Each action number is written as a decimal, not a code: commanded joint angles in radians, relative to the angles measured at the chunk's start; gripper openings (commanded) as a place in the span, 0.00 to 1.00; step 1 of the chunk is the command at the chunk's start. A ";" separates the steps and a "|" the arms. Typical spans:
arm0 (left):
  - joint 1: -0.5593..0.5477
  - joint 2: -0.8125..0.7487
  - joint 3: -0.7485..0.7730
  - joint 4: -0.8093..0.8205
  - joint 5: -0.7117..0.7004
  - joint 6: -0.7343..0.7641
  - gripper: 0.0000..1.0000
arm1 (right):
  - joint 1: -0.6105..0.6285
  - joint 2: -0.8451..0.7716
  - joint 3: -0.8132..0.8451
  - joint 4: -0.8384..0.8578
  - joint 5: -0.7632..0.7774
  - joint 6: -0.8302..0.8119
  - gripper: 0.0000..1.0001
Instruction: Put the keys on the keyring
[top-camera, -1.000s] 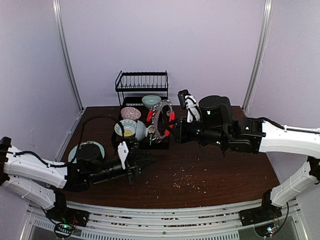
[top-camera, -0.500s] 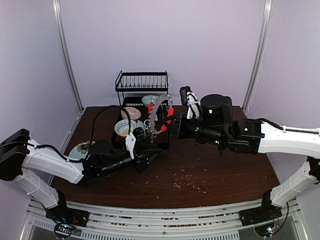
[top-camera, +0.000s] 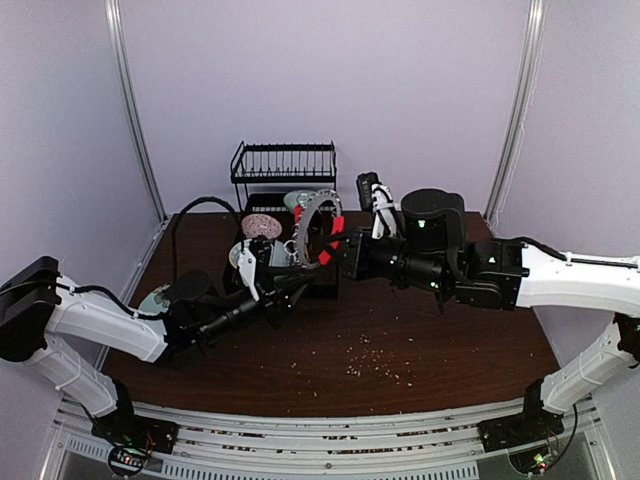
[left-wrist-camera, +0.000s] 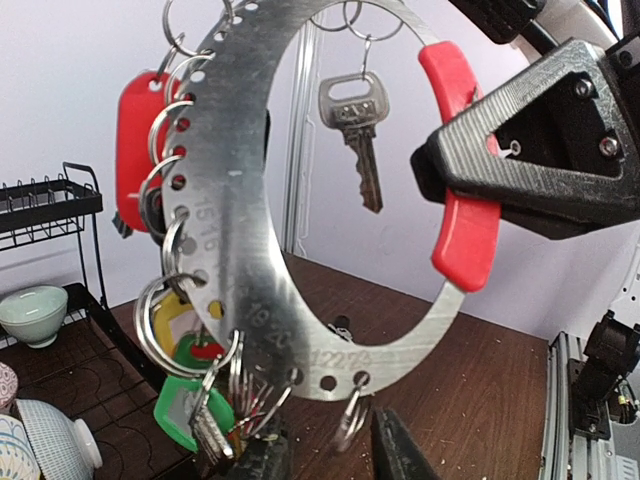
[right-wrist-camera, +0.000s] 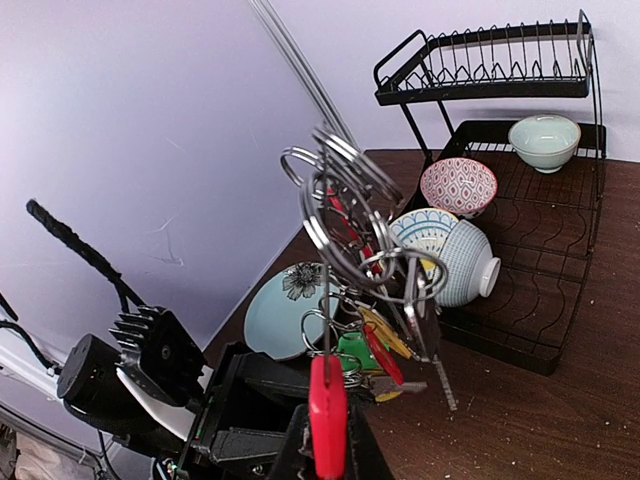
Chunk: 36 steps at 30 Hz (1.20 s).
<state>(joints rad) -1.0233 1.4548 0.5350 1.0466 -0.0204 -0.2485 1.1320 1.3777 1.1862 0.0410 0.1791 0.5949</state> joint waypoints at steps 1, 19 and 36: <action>0.003 -0.007 0.027 0.020 -0.001 0.025 0.29 | 0.006 0.000 -0.004 0.064 -0.009 -0.019 0.00; 0.002 -0.067 0.003 0.030 0.059 0.079 0.15 | 0.006 0.007 -0.001 0.069 -0.020 -0.036 0.00; -0.004 -0.194 0.052 -0.404 0.091 0.115 0.00 | -0.056 -0.008 0.090 -0.243 0.079 -0.201 0.05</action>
<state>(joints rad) -1.0225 1.3354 0.5396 0.8474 0.0654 -0.1833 1.1255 1.3853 1.2247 -0.0696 0.1638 0.4664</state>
